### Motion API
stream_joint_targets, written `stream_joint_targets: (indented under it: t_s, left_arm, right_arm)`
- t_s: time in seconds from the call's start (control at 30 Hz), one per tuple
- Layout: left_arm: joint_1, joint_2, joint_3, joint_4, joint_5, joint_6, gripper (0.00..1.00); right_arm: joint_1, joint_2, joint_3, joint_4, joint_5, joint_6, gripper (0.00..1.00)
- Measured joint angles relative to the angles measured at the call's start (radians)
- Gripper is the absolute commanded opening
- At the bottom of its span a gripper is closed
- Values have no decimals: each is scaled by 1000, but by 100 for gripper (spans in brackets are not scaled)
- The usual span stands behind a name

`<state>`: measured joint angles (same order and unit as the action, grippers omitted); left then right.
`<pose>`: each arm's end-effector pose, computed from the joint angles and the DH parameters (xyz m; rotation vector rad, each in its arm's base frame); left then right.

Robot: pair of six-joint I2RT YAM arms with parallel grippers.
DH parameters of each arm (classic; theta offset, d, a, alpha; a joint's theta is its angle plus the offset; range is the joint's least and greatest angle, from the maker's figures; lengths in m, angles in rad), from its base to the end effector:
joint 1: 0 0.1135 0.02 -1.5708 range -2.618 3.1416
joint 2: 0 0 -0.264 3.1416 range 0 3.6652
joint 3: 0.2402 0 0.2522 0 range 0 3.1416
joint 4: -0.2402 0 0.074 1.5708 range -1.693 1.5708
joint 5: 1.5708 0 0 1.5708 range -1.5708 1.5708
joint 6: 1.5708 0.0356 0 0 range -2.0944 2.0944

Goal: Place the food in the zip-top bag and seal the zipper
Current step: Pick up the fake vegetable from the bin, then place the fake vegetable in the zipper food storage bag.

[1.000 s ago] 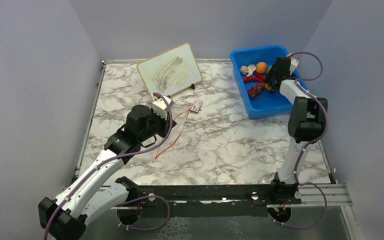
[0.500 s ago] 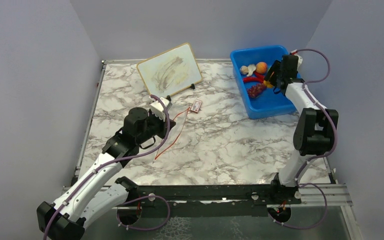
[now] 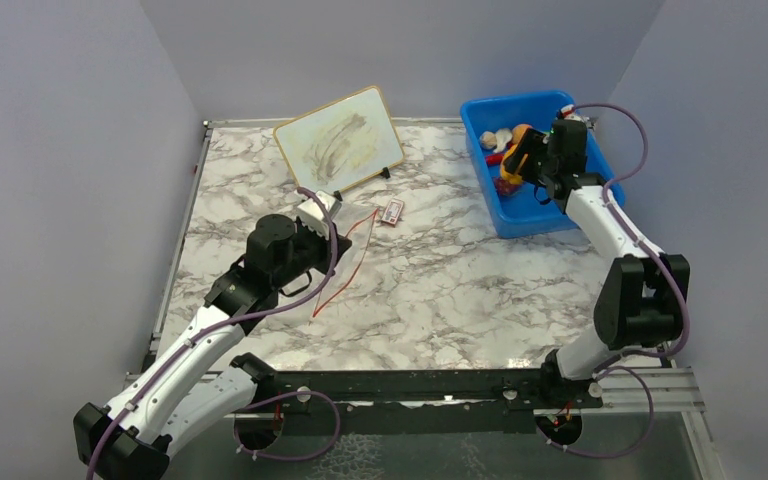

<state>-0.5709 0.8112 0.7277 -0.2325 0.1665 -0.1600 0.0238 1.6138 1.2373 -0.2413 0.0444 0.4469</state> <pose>0.1575 -0.1082 0.3104 0.5087 1.8678 -0.6513 0.3705 0.0072 0.2795 0.4857 2.1418 0.2169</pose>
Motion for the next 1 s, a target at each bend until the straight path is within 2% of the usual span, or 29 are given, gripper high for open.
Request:
stream_joint_targets:
  t_s: [0.37,0.7,0.77,1.0]
  left_arm:
    - [0,72,19,36,-26,-91,0]
    - [0,247,110,68,-91,-142,0]
    - [0,275,117,77,-90,-157,0]
    - [0,329,118,99,-82,-212,0]
  right_arm:
    - [35,-271,-95,-61,-141,-38,41]
    - [92,-517,-251,-55,-512,6,41]
    - [134,-533,-274,-42,-555,33,41]
    - [418,-520,-311,29,-600,137,41]
